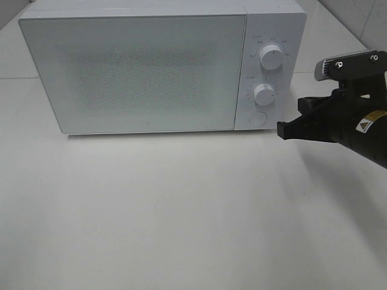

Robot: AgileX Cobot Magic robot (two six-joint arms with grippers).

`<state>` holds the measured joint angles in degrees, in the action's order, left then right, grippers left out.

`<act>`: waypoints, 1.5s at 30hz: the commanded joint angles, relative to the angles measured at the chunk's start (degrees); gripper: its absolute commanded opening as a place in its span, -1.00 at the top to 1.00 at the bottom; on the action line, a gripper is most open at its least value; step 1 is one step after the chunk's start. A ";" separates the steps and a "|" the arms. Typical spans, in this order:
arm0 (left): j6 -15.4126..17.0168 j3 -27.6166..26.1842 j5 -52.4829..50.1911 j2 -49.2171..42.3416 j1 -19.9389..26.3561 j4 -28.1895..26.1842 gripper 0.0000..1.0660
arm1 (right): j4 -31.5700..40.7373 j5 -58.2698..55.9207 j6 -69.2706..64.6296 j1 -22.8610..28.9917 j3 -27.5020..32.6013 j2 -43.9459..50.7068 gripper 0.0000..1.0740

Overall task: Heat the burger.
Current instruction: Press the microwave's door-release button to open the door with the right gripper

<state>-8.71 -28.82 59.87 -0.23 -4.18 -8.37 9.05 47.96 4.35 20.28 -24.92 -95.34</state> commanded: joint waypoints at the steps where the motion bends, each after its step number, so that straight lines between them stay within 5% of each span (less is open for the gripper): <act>1: 0.23 0.17 -0.52 -1.03 0.11 0.00 1.00 | -1.38 4.18 -4.35 0.34 0.00 -2.06 0.91; 7: 0.23 0.17 -0.52 -1.03 0.11 0.00 1.00 | -4.98 7.05 -13.12 0.34 -0.34 -5.04 0.90; 14: 0.23 0.17 -0.52 -1.03 0.11 0.00 1.00 | -9.68 0.92 -38.79 0.34 -6.25 -8.82 0.89; 24: 0.23 0.17 -0.52 -1.03 0.11 0.00 1.00 | -9.05 1.55 -63.37 0.34 -7.85 -13.46 0.89; 36: 0.23 0.17 -0.52 -1.03 0.11 0.00 1.00 | -9.05 2.58 -72.65 0.34 -13.46 -19.25 0.89; 45: 0.29 0.17 -0.52 -1.03 0.11 0.00 1.00 | -2.23 2.18 -72.82 0.34 -15.81 -22.35 0.90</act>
<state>-8.71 -28.82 59.87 -0.23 -4.18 -8.37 6.53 49.90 -68.53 20.28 -40.11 -117.86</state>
